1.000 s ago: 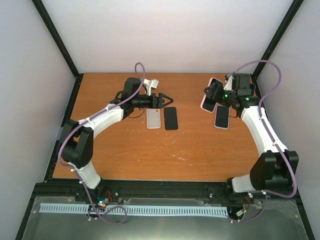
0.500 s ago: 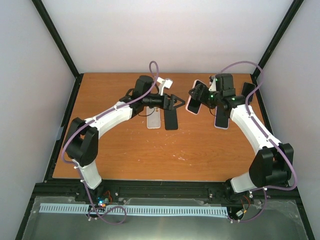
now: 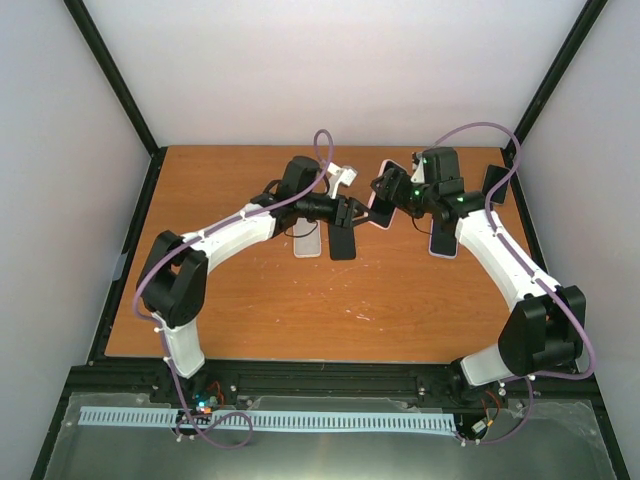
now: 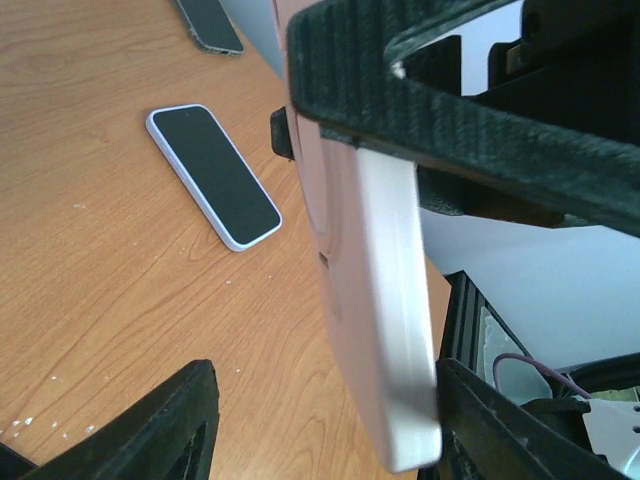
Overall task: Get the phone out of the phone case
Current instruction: Pick up the phone at the center of the board.
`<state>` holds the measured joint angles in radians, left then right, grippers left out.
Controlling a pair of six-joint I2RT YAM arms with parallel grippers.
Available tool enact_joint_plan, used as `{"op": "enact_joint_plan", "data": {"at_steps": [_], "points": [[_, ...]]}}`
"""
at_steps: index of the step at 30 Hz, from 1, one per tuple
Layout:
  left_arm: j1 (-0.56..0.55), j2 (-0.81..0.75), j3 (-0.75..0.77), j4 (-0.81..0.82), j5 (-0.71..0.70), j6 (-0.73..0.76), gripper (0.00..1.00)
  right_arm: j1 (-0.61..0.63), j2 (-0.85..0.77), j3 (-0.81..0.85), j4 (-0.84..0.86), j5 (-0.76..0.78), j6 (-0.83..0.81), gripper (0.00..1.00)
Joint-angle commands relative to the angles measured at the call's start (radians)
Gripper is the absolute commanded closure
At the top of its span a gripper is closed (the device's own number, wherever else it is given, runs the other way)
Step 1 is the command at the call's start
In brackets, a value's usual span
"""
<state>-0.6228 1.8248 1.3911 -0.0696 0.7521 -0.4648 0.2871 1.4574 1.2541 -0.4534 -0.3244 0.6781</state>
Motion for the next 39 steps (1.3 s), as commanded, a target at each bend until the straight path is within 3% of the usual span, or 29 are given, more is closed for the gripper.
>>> {"op": "enact_joint_plan", "data": {"at_steps": [1,9,14,17,21,23,31,34,39], "points": [[-0.011,0.020,0.047,-0.009,0.004,0.030,0.43,0.015,-0.040,0.000,0.075,0.009,0.015,0.44],[-0.011,0.030,0.049,-0.010,0.014,0.013,0.63,0.024,-0.047,-0.010,0.078,0.000,0.022,0.43],[-0.011,0.018,0.042,0.014,0.053,-0.003,0.86,0.024,-0.051,-0.026,0.091,-0.001,0.012,0.43],[-0.009,-0.002,0.027,0.023,0.047,-0.002,0.99,0.024,-0.061,-0.018,0.091,0.000,-0.018,0.37],[0.002,-0.049,-0.011,0.050,0.052,0.002,0.99,0.020,-0.081,-0.010,0.092,-0.047,-0.104,0.09],[0.024,-0.077,-0.040,0.081,0.057,-0.014,0.99,0.013,-0.096,-0.010,0.095,-0.086,-0.156,0.00],[0.102,-0.166,-0.100,0.214,0.162,-0.101,0.99,-0.088,-0.133,-0.034,0.157,-0.404,-0.257,0.00],[0.107,-0.180,-0.096,0.241,0.211,-0.131,0.99,-0.127,-0.139,-0.053,0.221,-0.533,-0.223,0.00],[0.107,-0.204,-0.101,0.296,0.294,-0.186,0.99,-0.134,-0.152,-0.059,0.305,-0.610,-0.131,0.00]]}}
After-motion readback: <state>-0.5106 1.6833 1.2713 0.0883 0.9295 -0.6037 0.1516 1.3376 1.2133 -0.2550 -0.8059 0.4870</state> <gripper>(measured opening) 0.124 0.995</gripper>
